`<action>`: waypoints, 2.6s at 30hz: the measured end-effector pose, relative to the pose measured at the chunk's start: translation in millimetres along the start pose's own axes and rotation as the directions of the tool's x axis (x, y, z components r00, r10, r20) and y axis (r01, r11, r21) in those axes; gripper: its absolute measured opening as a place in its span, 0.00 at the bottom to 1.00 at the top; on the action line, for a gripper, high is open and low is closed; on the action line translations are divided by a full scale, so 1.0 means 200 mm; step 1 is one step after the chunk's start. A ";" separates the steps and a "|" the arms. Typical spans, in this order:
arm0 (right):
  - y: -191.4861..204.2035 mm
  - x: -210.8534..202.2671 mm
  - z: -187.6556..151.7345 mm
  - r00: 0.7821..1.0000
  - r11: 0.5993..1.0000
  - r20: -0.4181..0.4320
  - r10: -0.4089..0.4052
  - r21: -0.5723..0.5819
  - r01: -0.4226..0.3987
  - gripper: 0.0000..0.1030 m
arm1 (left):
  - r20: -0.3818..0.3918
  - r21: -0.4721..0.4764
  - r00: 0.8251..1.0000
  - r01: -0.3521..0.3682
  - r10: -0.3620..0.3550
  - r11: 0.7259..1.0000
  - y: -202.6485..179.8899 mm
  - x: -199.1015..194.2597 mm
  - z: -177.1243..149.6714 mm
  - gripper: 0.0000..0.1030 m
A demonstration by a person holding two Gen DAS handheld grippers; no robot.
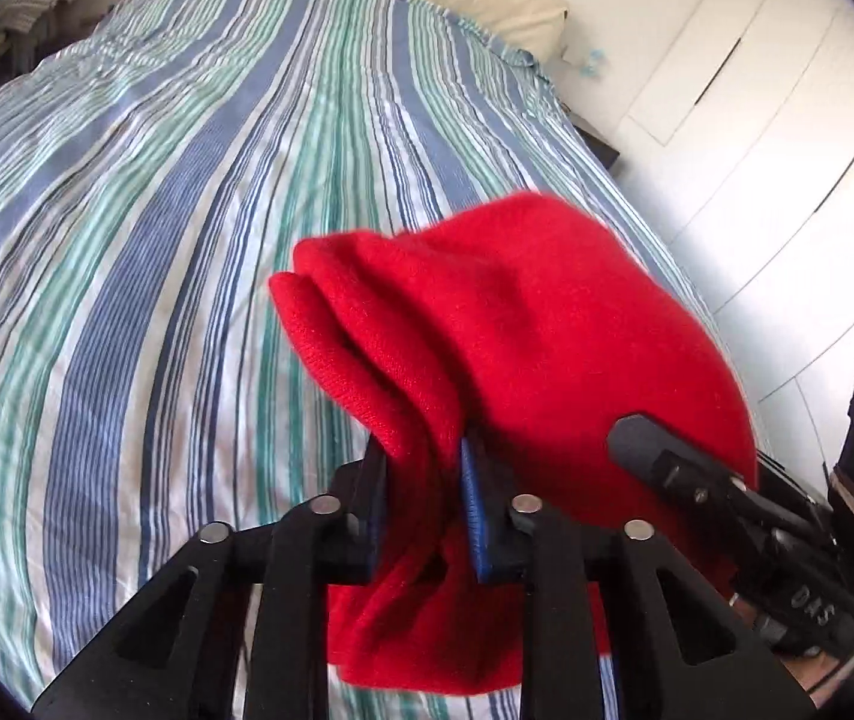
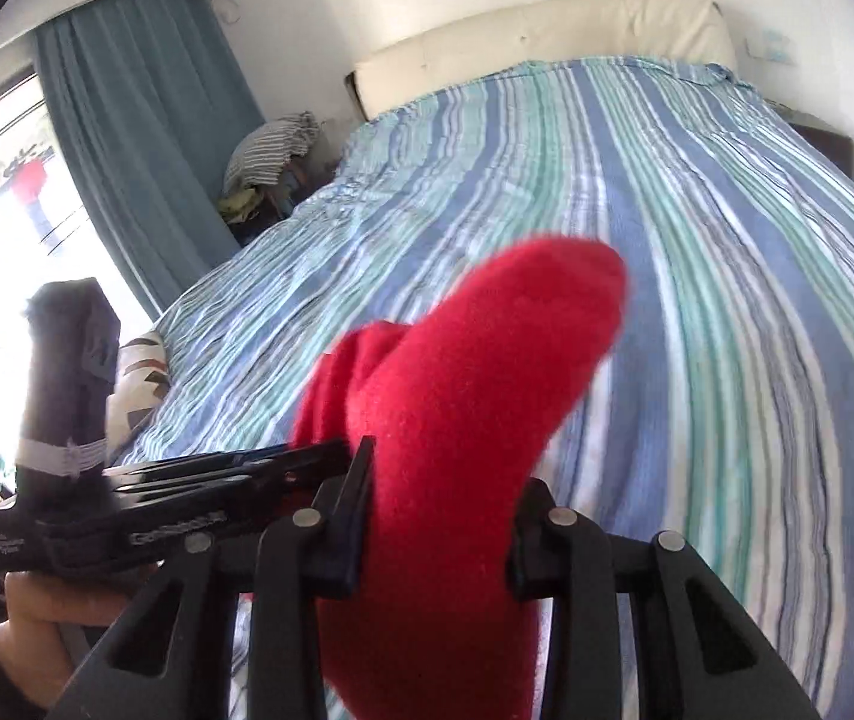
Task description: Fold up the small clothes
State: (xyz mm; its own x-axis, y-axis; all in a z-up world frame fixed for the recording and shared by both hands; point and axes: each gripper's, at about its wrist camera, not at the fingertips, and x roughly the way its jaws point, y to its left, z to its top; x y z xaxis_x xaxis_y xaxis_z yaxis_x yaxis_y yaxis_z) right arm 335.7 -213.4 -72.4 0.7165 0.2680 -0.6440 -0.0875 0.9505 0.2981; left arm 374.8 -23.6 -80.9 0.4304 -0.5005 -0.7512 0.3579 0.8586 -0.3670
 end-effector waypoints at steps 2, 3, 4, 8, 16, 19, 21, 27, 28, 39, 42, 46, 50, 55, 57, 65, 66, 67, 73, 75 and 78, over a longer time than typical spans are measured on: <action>-0.13 0.05 -0.05 0.992 0.995 -0.099 -0.081 0.043 0.085 0.68 | -0.086 -0.022 0.995 -0.058 0.056 0.998 0.01 0.10 -0.09 0.56; -0.19 0.04 -0.10 0.978 0.987 -0.153 -0.138 0.055 0.148 0.85 | -0.120 -0.020 0.986 -0.117 0.114 0.993 0.04 0.12 -0.18 0.55; -0.24 0.02 -0.15 0.966 0.978 -0.183 -0.184 0.064 0.198 0.85 | -0.130 -0.004 0.980 -0.152 0.151 0.988 0.06 0.11 -0.25 0.55; -0.27 -0.33 -0.41 0.945 0.956 -0.157 -0.288 0.007 0.292 0.88 | -0.094 0.097 0.967 -0.228 0.237 0.969 0.01 -0.10 -0.58 0.76; 0.01 -0.88 -0.64 0.933 0.945 -0.148 -0.327 -0.077 0.319 0.99 | 0.182 0.214 0.825 -0.565 0.536 0.797 -0.41 -0.65 -0.93 1.00; 0.12 -1.01 -0.67 0.927 0.937 -0.149 -0.344 -0.121 0.328 0.99 | 0.187 0.165 0.798 -0.600 0.573 0.783 -0.50 -0.78 -0.95 1.00; 0.18 -1.06 -0.67 0.927 0.934 -0.150 -0.345 -0.156 0.322 0.99 | 0.102 0.158 0.836 -0.548 0.538 0.821 -0.50 -0.83 -0.94 1.00; 0.32 -1.23 -0.71 0.924 0.935 -0.175 -0.340 -0.166 0.312 0.99 | -0.019 0.178 0.856 -0.505 0.516 0.844 -0.58 -0.97 -1.09 1.00; 0.33 -1.24 -0.72 0.924 0.936 -0.179 -0.338 -0.166 0.310 0.99 | -0.033 0.180 0.853 -0.507 0.520 0.843 -0.60 -0.99 -1.11 1.00; 0.44 -1.48 -0.80 0.915 0.934 -0.209 -0.344 -0.172 0.312 0.99 | -0.049 0.122 0.878 -0.468 0.476 0.875 -0.69 -1.18 -1.17 1.00; 0.44 -1.57 -0.76 0.925 0.943 -0.200 -0.323 -0.147 0.298 0.99 | -0.049 0.103 0.899 -0.428 0.435 0.898 -0.74 -1.24 -1.14 1.00; 0.47 -1.83 -0.61 0.937 0.933 -0.076 -0.340 -0.156 0.325 0.99 | -0.011 0.078 0.950 -0.311 0.313 0.947 -0.90 -1.36 -1.02 1.00; 0.51 -2.02 -0.45 0.919 0.902 0.066 -0.389 -0.175 0.394 0.99 | 0.135 0.088 0.947 -0.306 0.293 0.948 -1.03 -1.51 -0.93 1.00; 0.51 -1.87 -0.49 0.931 0.915 0.003 -0.366 -0.182 0.360 0.99 | 0.130 0.080 0.901 -0.426 0.414 0.901 -0.93 -1.39 -0.93 1.00; 0.51 -1.76 -0.57 0.938 0.929 -0.058 -0.341 -0.174 0.327 0.99 | 0.086 0.071 0.883 -0.468 0.462 0.881 -0.84 -1.30 -0.97 1.00; 0.49 -1.55 -0.71 0.904 0.904 -0.117 -0.410 -0.186 0.386 0.99 | -0.002 0.086 0.869 -0.493 0.495 0.866 -0.71 -1.16 -1.09 0.99; 0.48 -1.53 -0.71 0.902 0.903 -0.120 -0.414 -0.182 0.390 0.99 | -0.004 0.094 0.870 -0.490 0.493 0.866 -0.71 -1.15 -1.09 0.99; 0.47 -1.52 -0.71 0.901 0.903 -0.122 -0.416 -0.177 0.392 0.99 | -0.004 0.101 0.871 -0.489 0.492 0.867 -0.72 -1.15 -1.10 0.99; 0.46 -1.44 -0.72 0.899 0.907 -0.149 -0.412 -0.159 0.389 0.99 | -0.004 0.117 0.870 -0.489 0.493 0.864 -0.73 -1.15 -1.09 0.99; 0.47 -1.42 -0.73 0.899 0.909 -0.156 -0.408 -0.164 0.384 0.99 | -0.008 0.117 0.868 -0.492 0.496 0.863 -0.72 -1.14 -1.09 0.99; 0.47 -1.41 -0.74 0.900 0.910 -0.161 -0.405 -0.169 0.380 0.99 | -0.012 0.115 0.868 -0.493 0.497 0.863 -0.72 -1.14 -1.09 0.99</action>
State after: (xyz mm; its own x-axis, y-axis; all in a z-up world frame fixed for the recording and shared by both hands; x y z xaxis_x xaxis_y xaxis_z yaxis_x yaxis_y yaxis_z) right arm 23.4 -175.4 32.6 0.5685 -0.1188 -0.8141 0.0753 0.9929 -0.0923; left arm 45.2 -8.5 22.9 0.5415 -0.0062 -0.8407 0.1919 0.9745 0.1165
